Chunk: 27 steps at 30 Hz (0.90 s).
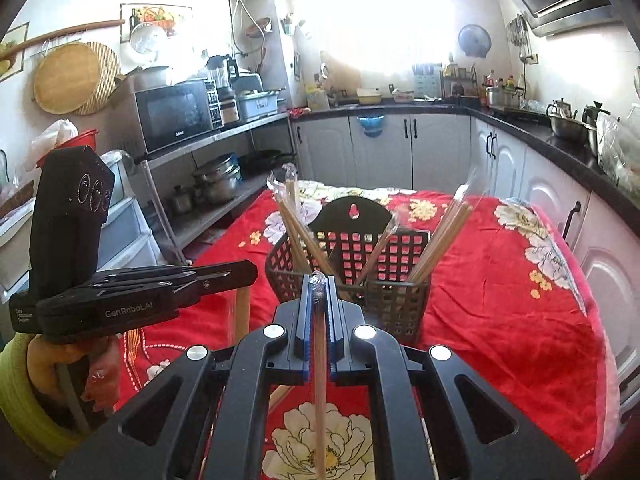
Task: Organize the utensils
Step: 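Lift the held chopsticks with both tools and carry them over the caddy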
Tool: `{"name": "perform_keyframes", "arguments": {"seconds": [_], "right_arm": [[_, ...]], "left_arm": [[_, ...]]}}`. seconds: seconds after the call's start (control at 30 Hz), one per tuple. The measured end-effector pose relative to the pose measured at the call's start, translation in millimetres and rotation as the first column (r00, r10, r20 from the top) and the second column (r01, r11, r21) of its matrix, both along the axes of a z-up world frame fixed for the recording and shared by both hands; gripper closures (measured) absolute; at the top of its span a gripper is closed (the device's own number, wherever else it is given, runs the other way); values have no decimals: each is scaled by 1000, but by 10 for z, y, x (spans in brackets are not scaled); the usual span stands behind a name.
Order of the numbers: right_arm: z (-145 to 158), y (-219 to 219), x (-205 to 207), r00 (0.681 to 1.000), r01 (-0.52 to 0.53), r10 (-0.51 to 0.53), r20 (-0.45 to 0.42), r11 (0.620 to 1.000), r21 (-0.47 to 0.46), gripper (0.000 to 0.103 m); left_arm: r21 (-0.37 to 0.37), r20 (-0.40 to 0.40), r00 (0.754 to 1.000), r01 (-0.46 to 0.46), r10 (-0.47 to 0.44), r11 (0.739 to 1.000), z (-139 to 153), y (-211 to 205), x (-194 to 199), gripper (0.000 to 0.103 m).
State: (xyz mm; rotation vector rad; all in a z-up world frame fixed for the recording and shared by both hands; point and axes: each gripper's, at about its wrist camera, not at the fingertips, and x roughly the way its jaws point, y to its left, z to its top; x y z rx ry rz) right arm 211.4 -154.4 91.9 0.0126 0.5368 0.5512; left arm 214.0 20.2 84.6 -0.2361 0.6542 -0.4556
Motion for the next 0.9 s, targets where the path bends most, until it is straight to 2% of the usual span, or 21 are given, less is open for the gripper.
{"name": "perform_keyframes", "arguments": {"seconds": [0.5, 0.9], "right_arm": [[285, -166, 61, 996, 51, -56, 76, 997, 57, 97], [564, -277, 199, 986, 79, -91, 136, 993, 89, 97]], "left_arm": [[-28, 63, 998, 23, -21, 999, 299, -118, 154, 100], [-23, 143, 989, 24, -21, 999, 688, -168, 277, 100]]}}
